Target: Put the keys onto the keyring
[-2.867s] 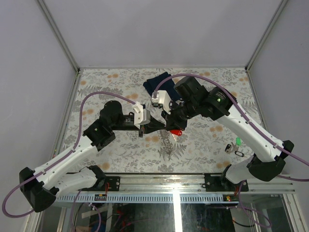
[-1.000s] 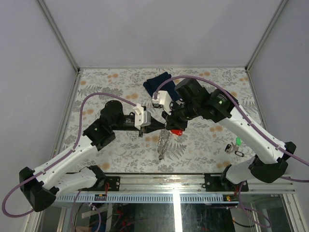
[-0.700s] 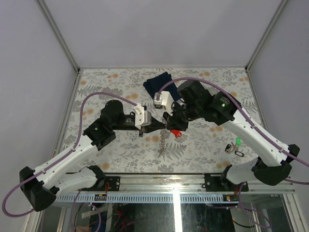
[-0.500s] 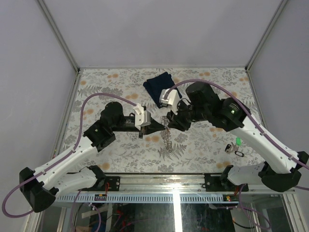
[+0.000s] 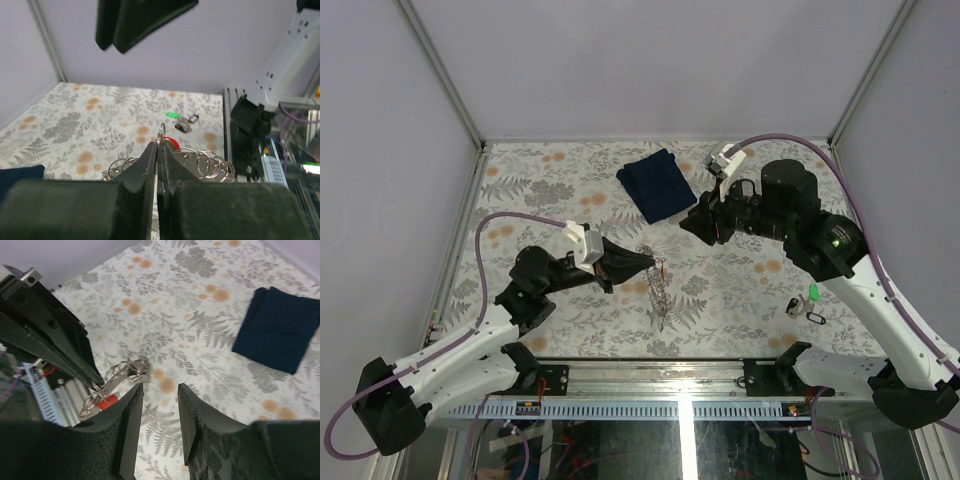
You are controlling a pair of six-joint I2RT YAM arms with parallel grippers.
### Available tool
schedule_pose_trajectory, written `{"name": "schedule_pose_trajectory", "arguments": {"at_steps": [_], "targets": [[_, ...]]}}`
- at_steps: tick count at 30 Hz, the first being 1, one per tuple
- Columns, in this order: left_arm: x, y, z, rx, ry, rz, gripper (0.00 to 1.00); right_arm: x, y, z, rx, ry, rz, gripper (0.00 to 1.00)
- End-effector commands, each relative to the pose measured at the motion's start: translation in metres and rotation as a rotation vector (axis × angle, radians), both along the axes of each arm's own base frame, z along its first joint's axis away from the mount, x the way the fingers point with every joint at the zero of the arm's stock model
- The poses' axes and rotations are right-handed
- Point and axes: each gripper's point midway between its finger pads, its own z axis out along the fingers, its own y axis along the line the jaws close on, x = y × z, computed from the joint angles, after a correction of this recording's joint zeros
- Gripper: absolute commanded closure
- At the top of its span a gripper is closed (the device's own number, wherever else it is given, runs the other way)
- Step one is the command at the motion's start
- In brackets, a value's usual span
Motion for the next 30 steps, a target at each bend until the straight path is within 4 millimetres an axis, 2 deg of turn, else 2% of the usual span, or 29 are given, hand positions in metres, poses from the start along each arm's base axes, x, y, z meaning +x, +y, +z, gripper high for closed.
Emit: {"name": "schedule_pose_trajectory", "arguments": {"at_steps": [1,10,17,23,30], "targets": [[-0.002,0.022,0.076,-0.336,-0.109,0.078,1.0,-0.016,0.021,0.026,0.197,0.069,0.117,0.59],[0.003,0.04,0.092,-0.48,-0.111,0.148,1.0,-0.037,0.04,0.041,0.353,0.134,0.257,0.56],[0.001,0.04,0.096,-0.49,-0.119,0.142,1.0,-0.031,0.048,0.033,0.386,0.173,0.258,0.55],[0.0,0.038,0.094,-0.478,-0.114,0.131,1.0,-0.031,0.051,0.034,0.398,0.171,0.274,0.55],[0.0,0.035,0.093,-0.465,-0.109,0.121,1.0,-0.035,0.056,0.033,0.414,0.19,0.316,0.6]]}}
